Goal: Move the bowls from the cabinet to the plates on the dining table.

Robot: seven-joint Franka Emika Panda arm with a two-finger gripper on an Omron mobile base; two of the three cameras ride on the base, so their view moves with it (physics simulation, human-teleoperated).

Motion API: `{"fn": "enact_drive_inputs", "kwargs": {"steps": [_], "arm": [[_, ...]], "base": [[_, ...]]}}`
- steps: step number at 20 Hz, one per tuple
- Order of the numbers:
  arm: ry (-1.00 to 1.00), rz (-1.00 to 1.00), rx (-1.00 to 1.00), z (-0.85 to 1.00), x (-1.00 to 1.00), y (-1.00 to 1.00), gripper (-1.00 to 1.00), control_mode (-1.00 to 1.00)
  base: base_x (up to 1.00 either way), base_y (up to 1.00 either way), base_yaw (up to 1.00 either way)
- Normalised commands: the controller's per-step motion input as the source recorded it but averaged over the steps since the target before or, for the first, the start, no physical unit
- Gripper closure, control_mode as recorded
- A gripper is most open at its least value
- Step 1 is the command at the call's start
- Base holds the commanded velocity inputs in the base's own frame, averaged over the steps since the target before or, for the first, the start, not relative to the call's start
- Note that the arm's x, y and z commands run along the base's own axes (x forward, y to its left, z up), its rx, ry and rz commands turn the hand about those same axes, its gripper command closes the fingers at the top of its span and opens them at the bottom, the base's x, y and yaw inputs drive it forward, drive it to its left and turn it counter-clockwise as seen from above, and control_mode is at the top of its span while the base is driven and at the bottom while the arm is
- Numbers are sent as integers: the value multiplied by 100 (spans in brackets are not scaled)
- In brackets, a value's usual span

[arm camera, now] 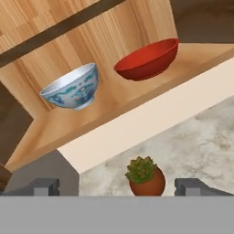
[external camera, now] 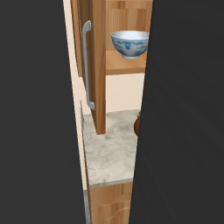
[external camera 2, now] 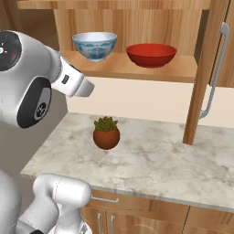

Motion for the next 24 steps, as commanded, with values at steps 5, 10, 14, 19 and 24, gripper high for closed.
{"fn": "enact_drive_inputs", "kwargs": {"steps": [5,10,14,19,24], "arm": [[0,3,25,0,37,0,-100,-100],[1,0,12,0,45,8,-100,-100],[9,0,0,0,55,18,-100,-100],[1,0,1,-3,41,3,-100,-100],[0,0,7,-5,33,1,-100,-100]], "base": [[0,0,0],[0,0,0],[0,0,0],[0,0,0],[0,0,0]]}}
